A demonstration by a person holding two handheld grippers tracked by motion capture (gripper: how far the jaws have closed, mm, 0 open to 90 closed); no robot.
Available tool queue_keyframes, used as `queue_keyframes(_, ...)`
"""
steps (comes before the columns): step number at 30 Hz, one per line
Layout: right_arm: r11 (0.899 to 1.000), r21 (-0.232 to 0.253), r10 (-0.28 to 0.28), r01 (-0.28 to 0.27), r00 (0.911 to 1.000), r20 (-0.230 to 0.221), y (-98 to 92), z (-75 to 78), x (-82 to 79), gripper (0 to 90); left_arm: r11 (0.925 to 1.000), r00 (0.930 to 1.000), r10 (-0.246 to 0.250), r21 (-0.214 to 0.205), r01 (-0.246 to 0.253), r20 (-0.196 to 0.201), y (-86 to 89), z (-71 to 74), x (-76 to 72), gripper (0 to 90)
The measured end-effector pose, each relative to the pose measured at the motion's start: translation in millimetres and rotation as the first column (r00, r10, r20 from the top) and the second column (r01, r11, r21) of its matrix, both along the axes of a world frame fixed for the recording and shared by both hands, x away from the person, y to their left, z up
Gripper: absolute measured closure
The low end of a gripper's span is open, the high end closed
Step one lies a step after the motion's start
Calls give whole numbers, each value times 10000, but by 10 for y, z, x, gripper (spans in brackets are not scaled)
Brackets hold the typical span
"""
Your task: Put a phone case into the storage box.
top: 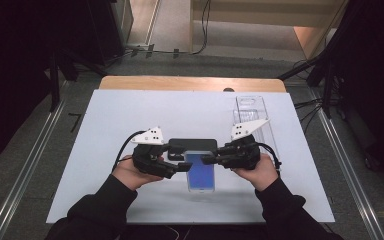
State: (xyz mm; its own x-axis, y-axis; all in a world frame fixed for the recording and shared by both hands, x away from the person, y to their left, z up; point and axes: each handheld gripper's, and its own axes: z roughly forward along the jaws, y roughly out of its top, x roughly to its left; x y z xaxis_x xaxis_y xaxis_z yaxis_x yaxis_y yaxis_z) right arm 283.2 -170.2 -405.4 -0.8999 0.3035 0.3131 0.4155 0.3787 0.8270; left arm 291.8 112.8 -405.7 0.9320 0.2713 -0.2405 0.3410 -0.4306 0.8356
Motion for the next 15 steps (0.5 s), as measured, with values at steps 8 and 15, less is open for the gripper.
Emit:
queue_keyframes(8,9985,148,527,-527,9986,13,14,-6,-18,766,9983,9980,-576,34,577,-278,-23,-20,27,506)
queue_keyframes(15,9972,70,748,-748,9972,-78,43,-23,-20,766,9966,9933,-822,28,827,-807,-26,-31,51,663)
